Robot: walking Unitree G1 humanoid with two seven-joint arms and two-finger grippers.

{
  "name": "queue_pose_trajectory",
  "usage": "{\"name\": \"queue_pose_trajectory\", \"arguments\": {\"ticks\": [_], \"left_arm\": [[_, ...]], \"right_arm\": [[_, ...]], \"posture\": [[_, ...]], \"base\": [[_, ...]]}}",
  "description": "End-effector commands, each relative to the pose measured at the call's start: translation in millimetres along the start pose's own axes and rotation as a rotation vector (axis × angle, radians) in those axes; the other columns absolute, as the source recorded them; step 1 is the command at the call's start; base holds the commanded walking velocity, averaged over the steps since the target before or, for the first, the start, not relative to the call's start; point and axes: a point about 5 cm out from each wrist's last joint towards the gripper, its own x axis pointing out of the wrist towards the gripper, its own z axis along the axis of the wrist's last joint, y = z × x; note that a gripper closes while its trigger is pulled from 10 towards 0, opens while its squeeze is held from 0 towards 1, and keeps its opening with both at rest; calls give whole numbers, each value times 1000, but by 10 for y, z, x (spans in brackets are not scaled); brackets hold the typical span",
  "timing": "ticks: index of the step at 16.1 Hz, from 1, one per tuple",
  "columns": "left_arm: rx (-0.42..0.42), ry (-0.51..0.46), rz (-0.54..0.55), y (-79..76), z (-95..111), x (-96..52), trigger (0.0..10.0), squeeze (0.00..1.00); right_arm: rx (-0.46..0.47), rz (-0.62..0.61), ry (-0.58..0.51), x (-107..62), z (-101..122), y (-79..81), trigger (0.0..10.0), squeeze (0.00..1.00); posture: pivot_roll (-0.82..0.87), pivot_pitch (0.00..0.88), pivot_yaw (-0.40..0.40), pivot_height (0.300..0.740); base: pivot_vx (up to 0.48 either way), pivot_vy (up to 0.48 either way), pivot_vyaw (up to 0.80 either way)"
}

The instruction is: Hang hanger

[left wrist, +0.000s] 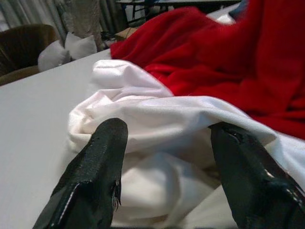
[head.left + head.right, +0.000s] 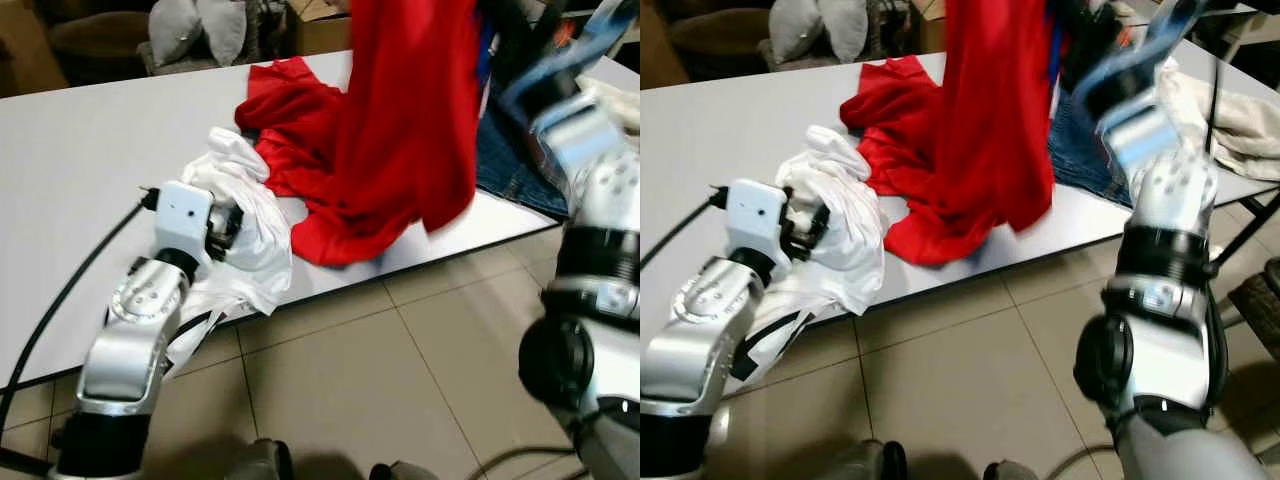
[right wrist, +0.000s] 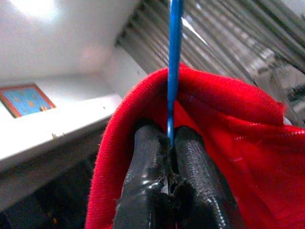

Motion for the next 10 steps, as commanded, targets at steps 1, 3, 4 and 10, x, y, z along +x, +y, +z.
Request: {"name": "queue_pose_trajectory", "arguments": {"ticks": [1,3,4,10], "left_arm": [[-41,-2,3,-25,-9,-35,10000,0],[-198,-9,25,-80,-67,-107,10000,0],[-211,-13,33,-75,-70,-129,10000,0],[-262,-72,19,-166,8,-333,10000,0]], "right_arm": [[-52,66,9,4,51,192,10000,0],[-133,13,88,-191,-131,179,10000,0],[-149,1,91,-235,-166,184,10000,0],[-220,-51,58,-502,-243,248,10000,0]], "posture": [[-90,59,41,740],[-87,57,35,740],[-87,56,34,740],[-72,50,24,740]], "base": [[0,0,0],[0,0,0],[0,0,0],[0,0,660]]}}
